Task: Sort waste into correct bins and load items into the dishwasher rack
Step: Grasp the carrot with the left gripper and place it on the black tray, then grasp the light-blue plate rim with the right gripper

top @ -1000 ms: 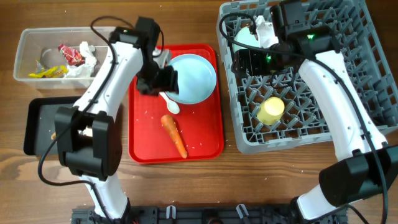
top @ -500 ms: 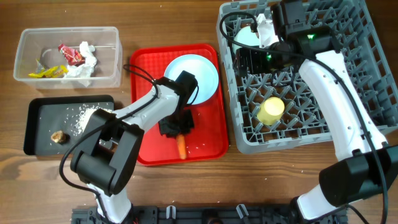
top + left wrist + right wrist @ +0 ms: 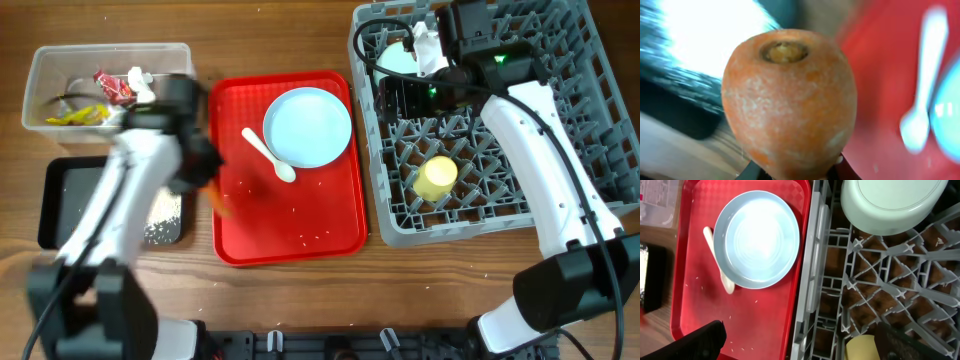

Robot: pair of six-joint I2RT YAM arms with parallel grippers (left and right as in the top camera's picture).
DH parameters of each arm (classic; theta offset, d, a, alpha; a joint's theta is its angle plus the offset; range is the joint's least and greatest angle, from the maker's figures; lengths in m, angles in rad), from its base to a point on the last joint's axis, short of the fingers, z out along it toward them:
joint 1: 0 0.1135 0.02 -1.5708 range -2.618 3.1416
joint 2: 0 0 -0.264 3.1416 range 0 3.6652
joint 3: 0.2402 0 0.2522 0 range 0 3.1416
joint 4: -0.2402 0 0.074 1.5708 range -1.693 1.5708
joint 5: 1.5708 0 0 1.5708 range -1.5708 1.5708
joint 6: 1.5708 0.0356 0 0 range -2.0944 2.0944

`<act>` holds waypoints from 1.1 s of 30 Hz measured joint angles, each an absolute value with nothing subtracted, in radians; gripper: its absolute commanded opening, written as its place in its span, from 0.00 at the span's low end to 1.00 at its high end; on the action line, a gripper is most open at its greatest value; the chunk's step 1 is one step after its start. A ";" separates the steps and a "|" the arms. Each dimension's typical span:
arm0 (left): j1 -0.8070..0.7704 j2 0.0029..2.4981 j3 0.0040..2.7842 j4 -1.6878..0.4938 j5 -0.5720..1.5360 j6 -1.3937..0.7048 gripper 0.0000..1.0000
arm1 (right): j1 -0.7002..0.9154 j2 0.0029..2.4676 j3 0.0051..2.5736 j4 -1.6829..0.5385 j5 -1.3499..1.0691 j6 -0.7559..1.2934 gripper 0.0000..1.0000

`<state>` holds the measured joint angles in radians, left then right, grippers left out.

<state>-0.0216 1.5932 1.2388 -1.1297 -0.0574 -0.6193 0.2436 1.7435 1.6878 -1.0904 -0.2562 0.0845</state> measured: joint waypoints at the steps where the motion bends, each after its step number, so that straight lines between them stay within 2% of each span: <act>1: 0.052 1.578 1.242 -1.129 -0.067 -0.611 0.14 | 0.244 1.744 1.688 -1.090 -0.256 0.084 0.98; 4: 0.208 1.583 1.235 -1.101 -0.091 -0.599 0.16 | 0.244 1.744 1.688 -1.090 -0.254 0.084 0.98; 9: 0.353 1.592 1.131 -0.945 -0.105 -0.587 0.36 | 0.244 1.744 1.688 -1.090 -0.253 0.081 0.98; 15: 0.360 1.593 1.055 -0.878 -0.107 -0.584 0.42 | 0.244 1.744 1.688 -1.090 -0.253 0.081 0.98; 21: 0.360 1.593 1.053 -0.873 -0.107 -0.584 0.43 | 0.244 1.744 1.688 -1.090 -0.253 0.077 0.98; 23: 0.360 1.593 1.054 -0.874 -0.107 -0.581 0.47 | 0.244 1.744 1.688 -1.090 -0.253 0.077 0.97; 24: 0.356 1.594 1.060 -0.885 -0.099 -0.566 0.53 | 0.244 1.744 1.688 -1.077 -0.254 0.074 0.96; 25: 0.346 1.594 1.080 -0.900 -0.091 -0.543 0.56 | 0.244 1.744 1.688 -1.068 -0.255 0.073 0.96; 28: 0.251 1.597 1.199 -0.935 -0.080 -0.478 0.76 | 0.244 1.744 1.688 -1.016 -0.301 0.066 0.96; 29: 0.202 1.597 1.238 -0.930 -0.075 -0.451 0.80 | 0.244 1.744 1.688 -0.999 -0.322 0.066 0.96; 33: -0.022 1.599 1.295 -0.835 -0.062 -0.404 0.82 | 0.250 1.744 1.688 -0.981 -0.368 0.066 0.96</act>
<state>-0.0216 1.5986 1.2949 -0.8349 -0.0620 -0.4038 0.2497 1.7435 1.6878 -0.9813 -0.3683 0.0658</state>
